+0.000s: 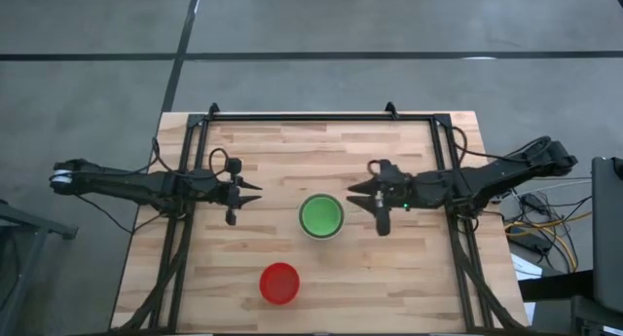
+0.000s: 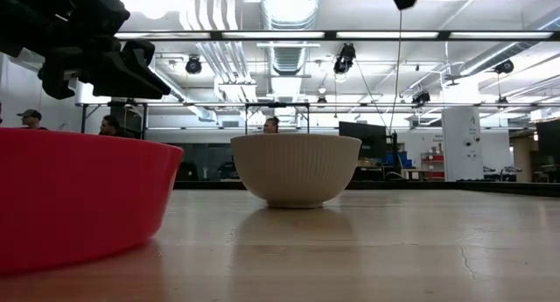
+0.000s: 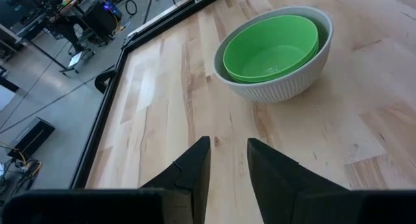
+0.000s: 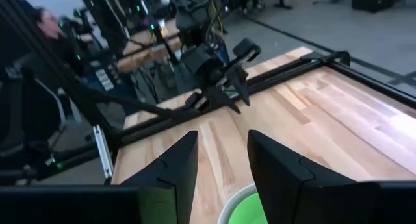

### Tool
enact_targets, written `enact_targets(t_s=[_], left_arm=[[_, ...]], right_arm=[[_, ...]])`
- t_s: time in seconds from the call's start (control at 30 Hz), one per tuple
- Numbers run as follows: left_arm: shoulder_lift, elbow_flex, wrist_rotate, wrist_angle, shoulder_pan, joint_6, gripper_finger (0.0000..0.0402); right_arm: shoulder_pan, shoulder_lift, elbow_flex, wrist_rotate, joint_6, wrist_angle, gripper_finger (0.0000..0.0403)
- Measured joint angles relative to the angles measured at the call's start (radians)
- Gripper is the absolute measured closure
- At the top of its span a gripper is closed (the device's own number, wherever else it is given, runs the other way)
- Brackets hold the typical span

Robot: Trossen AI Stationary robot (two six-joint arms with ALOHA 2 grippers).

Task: Nest bowls inside each other
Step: Stack the red bowl on top of the green bowl

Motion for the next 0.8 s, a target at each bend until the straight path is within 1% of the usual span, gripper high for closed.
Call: enact_targets(t_s=[0.17, 0.33, 0.47, 0.6, 0.8], left_arm=[[0.000, 0.000, 0.000, 0.000, 0.000, 0.000, 0.0293], [0.000, 0.000, 0.000, 0.000, 0.000, 0.000, 0.0293], [0.000, 0.000, 0.000, 0.000, 0.000, 0.000, 0.0293], [0.000, 0.000, 0.000, -0.001, 0.000, 0.000, 0.0293], [0.000, 0.000, 0.000, 0.000, 0.000, 0.000, 0.0293]], right_arm=[[0.000, -0.122, -0.153, 0.002, 0.000, 0.109, 0.0270], [0.000, -0.209, -0.279, 0.003, -0.003, 0.196, 0.0270], [0.000, -0.269, -0.368, 0.010, -0.031, 0.251, 0.0270], [0.000, -0.324, -0.465, 0.010, -0.079, 0.364, 0.0270], [0.000, -0.388, -0.613, 0.011, -0.076, 0.526, 0.0270]])
